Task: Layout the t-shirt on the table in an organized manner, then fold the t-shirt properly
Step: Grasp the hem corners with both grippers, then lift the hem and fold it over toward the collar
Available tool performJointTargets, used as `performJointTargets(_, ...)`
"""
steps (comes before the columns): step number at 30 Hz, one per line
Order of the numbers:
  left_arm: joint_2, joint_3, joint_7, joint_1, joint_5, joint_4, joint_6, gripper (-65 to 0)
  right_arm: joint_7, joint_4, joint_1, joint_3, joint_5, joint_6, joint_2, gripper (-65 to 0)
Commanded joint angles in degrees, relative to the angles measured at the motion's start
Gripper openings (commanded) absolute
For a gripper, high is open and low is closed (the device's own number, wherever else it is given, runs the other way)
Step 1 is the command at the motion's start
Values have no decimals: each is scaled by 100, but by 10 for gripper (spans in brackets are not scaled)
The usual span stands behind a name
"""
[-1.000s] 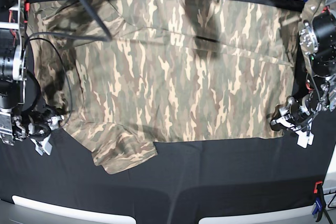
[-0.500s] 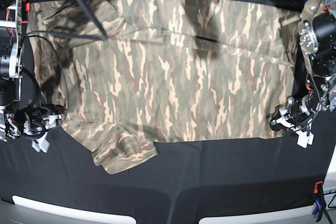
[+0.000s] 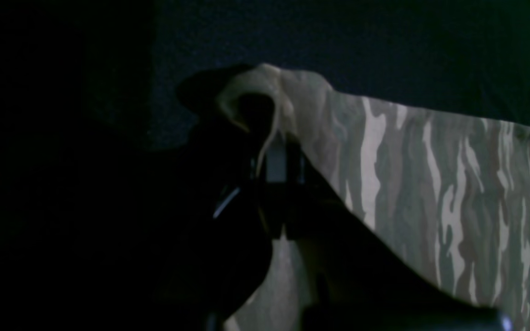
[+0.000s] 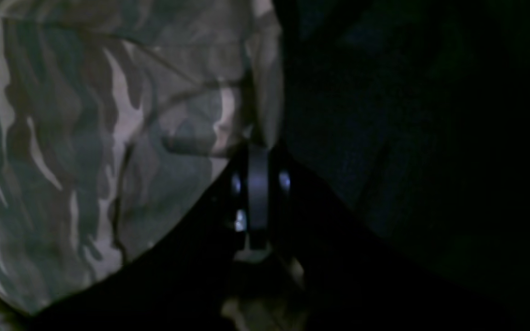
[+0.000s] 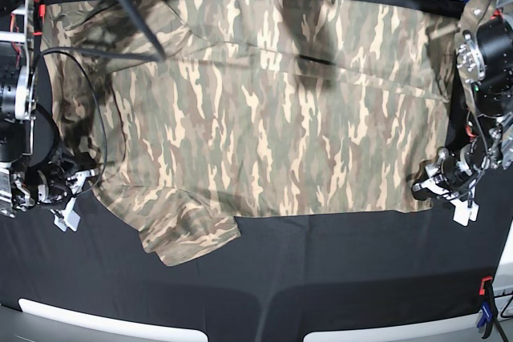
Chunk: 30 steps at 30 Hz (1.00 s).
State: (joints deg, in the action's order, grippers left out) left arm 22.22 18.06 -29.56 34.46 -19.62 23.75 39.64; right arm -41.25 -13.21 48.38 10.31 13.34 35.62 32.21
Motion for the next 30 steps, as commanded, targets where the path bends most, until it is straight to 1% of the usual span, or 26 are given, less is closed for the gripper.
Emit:
performJointTargets(1,48,11,92,142,-85,61,36,-650,122,-68,190,-15,22,39,109,-650)
performJointTargets(5,81,11,90,142,-645,90,36,-650,605,-70,190,-15,15,94,166,-650)
performJointTargets(7,85,11,87,142,-743,227,36,-650,820,-87,190,-15,33,323,267,-650)
performJointTargets(8,85,11,85,142,-748,330,36,-650,868,-131,188,-15,76,323,323,-650)
performJointTargets(11,81,11,85,142,-750,699,24,-650,872,-420,120,-15,210,323,511,-650)
performJointTargets(13,83,11,81,142,-745,949,-210,-650,852,-769,-31,-15,376,323,629,-650)
performJointTargets(14,85,11,48,142,-745,1058,-273,-650,809,-968,-133,-15,422,323,678,-650)
performJointTargets(18,87,11,-229,140,-809,1316,-297,-650,658,-1788,-723,-17,678,295,852,-650)
performJointTargets(20,140,11,-304,70,-1025,1405,-295,-650,654,-2214,-1104,-68,881,256,942,-650)
performJointTargets(22,229,11,-378,-111,-1355,1604,-295,-650,654,-2649,-1515,-254,964,188,1005,-650)
performJointTargets(24,315,13,-518,-376,-1609,1904,-295,-650,647,-3080,-1921,-586,962,168,1034,-650)
performJointTargets(28,385,37,-605,-1154,-1718,2763,-297,-650,540,-3952,-2702,-1502,964,170,1029,-650)
performJointTargets(30,382,90,-605,-1598,-1899,3237,-299,-650,472,-4393,-3088,-1939,964,173,1029,-650)
